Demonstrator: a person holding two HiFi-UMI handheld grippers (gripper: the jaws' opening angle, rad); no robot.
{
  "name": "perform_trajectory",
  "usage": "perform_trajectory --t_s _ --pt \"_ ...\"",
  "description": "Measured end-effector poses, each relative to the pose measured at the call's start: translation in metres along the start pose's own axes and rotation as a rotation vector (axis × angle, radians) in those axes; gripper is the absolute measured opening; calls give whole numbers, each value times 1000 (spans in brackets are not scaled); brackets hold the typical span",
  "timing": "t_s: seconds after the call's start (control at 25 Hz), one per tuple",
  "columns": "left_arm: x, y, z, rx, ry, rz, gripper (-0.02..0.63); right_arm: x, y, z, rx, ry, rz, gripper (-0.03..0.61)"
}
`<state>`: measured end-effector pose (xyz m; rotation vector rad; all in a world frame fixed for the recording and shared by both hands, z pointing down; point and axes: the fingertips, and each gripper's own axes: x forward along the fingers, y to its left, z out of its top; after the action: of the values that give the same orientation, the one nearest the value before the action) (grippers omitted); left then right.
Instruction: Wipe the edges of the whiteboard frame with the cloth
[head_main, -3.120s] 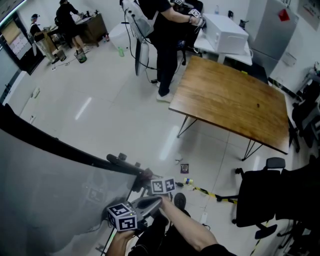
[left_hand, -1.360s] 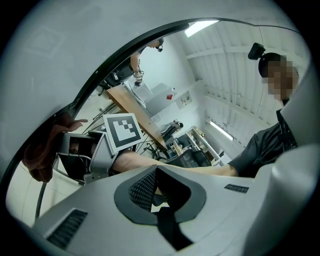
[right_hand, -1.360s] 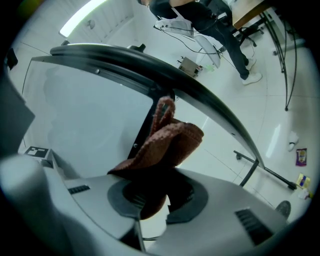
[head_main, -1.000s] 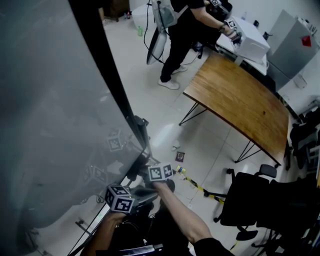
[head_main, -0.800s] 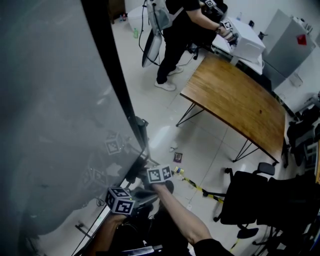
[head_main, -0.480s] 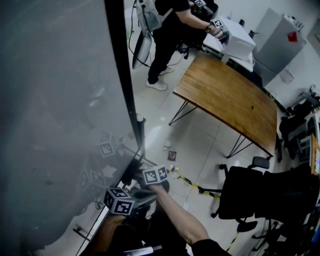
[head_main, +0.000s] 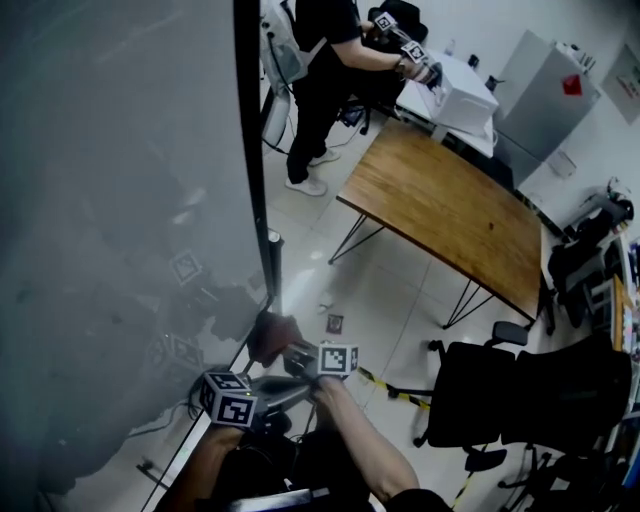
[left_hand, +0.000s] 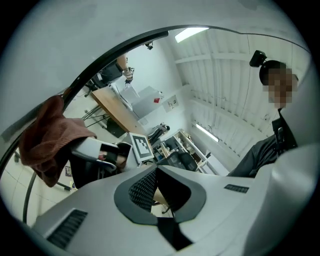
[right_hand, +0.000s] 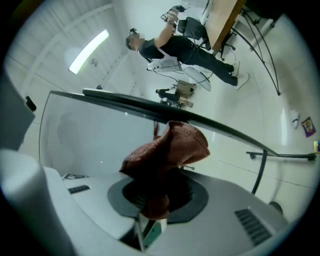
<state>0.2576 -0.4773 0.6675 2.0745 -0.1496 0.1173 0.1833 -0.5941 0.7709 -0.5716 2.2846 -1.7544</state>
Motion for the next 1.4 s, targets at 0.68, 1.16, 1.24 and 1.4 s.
perform_trajectory --t_s 0.68,1.16,1.24,1.4 --pt "51 -108 33 13 -390 -42 -11 -182 127 39 -133 -27 264 72" --pt "21 -134 18 -22 -544 44 -11 -195 184 16 -152 36 387 71" --pt "15 -138 15 -22 -544 37 -11 -194 190 11 -156 27 386 71" --pt "-4 -146 5 -12 -542 18 -11 -187 203 -7 -160 9 370 71"
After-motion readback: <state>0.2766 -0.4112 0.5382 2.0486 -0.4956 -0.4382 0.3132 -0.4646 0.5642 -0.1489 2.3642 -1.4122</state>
